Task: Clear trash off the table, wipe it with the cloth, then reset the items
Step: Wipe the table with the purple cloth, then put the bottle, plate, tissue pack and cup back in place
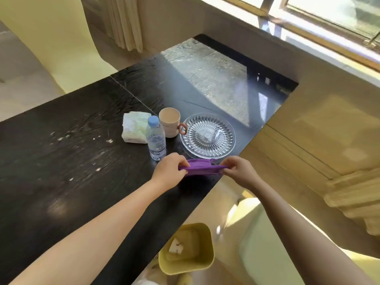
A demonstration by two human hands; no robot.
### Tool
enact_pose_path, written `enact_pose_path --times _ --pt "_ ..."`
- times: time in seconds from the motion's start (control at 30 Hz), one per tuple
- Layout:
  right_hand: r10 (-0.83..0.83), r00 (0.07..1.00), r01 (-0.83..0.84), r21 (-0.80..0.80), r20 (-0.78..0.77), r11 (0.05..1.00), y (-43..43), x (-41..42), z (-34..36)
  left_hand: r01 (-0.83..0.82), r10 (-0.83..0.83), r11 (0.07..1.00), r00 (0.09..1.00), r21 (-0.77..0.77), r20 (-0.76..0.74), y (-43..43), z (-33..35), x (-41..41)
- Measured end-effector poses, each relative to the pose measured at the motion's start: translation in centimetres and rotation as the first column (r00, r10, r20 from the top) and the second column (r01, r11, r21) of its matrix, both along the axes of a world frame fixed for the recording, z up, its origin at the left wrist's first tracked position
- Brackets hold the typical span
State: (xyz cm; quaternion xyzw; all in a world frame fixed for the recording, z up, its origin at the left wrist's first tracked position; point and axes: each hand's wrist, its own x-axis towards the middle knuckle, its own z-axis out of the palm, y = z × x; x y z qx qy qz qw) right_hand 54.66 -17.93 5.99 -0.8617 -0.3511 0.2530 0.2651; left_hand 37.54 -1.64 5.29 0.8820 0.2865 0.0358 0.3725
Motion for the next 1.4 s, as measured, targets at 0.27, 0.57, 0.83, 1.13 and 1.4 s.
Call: enact_pose_path --times 0.27,0.57,0.83,1.13,1.4 --pt "-0.086 0.979 0.062 -0.136 -0.186 0.989 -0.2 -1.2 -6.4 -0.050 0.034 0.981 0.996 -0.189 -0.088 -0.4 -6.7 -1.2" --pt "-0.110 0.983 0.134 -0.161 0.149 0.978 4.8 -0.2 -11.9 -0.347 0.335 0.933 0.934 -0.094 -0.123 0.1 -11.3 1.4" --pt "-0.160 0.926 0.187 -0.048 0.342 0.981 3.9 -1.2 -15.1 -0.360 0.360 0.933 0.933 0.001 0.007 -0.5 -12.9 1.1" --pt "-0.345 0.926 0.321 -0.163 -0.153 0.933 5.5 3.2 -12.2 -0.461 0.427 0.859 0.885 -0.223 -0.183 2.2 -11.3 3.8" --pt "-0.684 0.420 0.746 -0.202 -0.596 0.634 7.7 7.7 -12.4 -0.715 0.769 0.559 0.636 -0.420 -0.059 6.9 -7.1 1.1"
